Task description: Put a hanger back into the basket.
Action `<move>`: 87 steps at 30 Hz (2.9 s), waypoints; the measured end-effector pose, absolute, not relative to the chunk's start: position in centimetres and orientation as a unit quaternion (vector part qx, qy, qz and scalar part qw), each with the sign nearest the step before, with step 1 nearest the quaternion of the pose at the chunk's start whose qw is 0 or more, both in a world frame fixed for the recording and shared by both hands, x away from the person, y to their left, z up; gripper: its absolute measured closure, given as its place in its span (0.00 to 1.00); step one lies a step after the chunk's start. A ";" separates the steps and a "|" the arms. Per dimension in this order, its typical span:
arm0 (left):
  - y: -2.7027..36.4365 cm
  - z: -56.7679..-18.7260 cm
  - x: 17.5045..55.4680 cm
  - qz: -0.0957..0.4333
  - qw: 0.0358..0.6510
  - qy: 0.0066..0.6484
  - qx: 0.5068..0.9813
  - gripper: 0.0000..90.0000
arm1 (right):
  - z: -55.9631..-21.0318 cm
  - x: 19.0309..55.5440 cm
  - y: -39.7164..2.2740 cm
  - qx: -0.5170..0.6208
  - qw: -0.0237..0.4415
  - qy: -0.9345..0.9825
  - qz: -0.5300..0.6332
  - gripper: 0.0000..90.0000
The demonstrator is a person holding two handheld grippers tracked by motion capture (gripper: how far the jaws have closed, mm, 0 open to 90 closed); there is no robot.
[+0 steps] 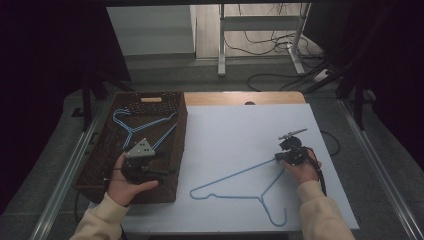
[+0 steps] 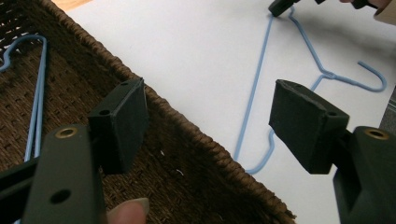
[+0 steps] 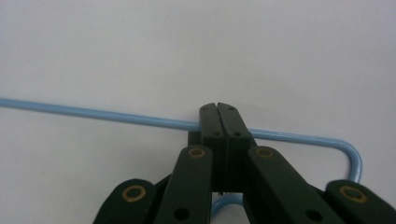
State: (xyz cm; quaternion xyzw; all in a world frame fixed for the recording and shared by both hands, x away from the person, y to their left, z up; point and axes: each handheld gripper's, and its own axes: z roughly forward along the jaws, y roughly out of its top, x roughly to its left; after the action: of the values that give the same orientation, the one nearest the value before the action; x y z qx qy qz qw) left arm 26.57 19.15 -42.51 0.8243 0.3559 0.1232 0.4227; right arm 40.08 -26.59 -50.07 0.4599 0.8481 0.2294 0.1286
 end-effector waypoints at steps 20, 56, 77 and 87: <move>18.8 -42.3 26.5 0.121 0.426 0.346 0.827 0.31 | -47.3 29.0 -23.7 0.396 0.080 0.883 0.240 0.75; 11.7 -43.3 25.5 0.094 0.394 0.279 0.870 0.31 | -48.0 27.5 -21.3 0.410 0.053 0.896 0.164 0.96; -1.2 -50.2 26.5 0.012 0.308 0.230 0.923 0.39 | -47.4 27.6 -20.9 0.396 0.054 0.902 0.162 0.96; -2.5 -51.1 26.5 -0.004 0.305 0.222 0.926 0.55 | -47.2 27.5 -20.7 0.393 0.054 0.904 0.163 0.96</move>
State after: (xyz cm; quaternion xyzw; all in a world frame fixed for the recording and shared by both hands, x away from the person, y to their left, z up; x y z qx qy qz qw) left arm 26.51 -2.47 -51.06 0.9261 0.2220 -0.0043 0.3049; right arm 27.46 -20.73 -47.18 0.3926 0.9036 0.1628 0.0539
